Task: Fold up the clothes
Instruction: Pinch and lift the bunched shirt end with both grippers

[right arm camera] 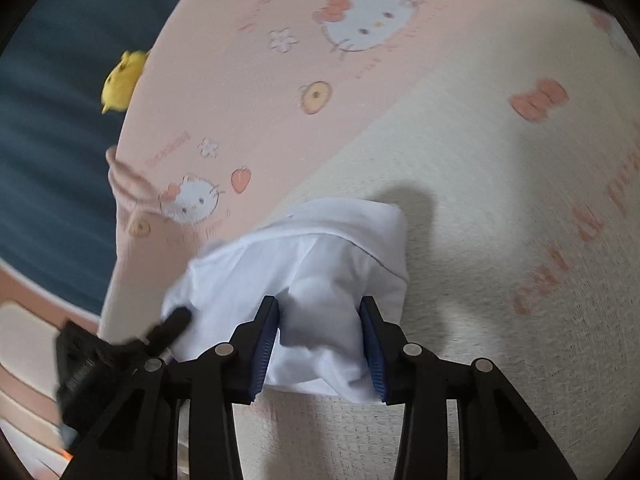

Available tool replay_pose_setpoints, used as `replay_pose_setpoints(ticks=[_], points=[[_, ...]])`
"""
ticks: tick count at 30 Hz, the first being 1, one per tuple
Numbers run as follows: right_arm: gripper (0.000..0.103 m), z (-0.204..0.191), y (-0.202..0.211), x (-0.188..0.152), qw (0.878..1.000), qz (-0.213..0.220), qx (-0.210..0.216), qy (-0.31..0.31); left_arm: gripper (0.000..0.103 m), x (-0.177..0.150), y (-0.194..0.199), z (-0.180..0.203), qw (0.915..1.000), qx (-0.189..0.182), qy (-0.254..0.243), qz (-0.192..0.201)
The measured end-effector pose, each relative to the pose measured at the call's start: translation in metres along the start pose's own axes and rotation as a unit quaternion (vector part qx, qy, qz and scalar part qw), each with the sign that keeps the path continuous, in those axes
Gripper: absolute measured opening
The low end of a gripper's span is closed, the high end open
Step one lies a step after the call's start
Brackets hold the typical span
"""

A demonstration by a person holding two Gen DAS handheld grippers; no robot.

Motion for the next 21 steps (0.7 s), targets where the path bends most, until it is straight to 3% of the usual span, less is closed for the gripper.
replay_pose_setpoints(ticks=[5,9,14,16,18,19,21], points=[[0.04,-0.013,-0.008,-0.007,0.998,-0.018,-0.041,0.047,0.025,-0.003,0.003,-0.022,0.9994,0.034,-0.002,0.006],[0.041,-0.018,-0.015,-0.012,0.99,-0.043,-0.1,0.089,0.026,-0.01,-0.006,-0.049,0.9959,0.09,-0.007,-0.01],[0.042,-0.019,-0.007,-0.012,0.989,-0.059,-0.095,0.091,0.026,-0.018,-0.002,-0.065,0.9974,0.066,0.021,-0.017],[0.047,-0.015,0.004,-0.004,0.993,-0.045,-0.077,0.074,0.026,-0.017,0.001,-0.063,0.998,0.055,0.026,-0.018],[0.06,-0.011,0.014,0.005,0.996,-0.031,-0.058,0.057,0.026,-0.014,0.005,-0.06,0.9983,0.044,0.033,-0.019],[0.063,-0.008,0.018,0.008,0.997,-0.025,-0.05,0.046,0.03,-0.013,0.007,-0.058,0.9983,0.039,0.038,-0.02],[0.066,0.002,0.022,0.014,0.999,-0.013,-0.033,0.017,0.053,-0.009,0.013,-0.053,0.9984,0.034,0.043,-0.015]])
Point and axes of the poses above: each gripper's, at about its wrist camera, not at the fingertips, and y roughly against the way its jaws point, z to its right, x to its top, the point moved 4 cm from there along -y, roughly the way its jaws point
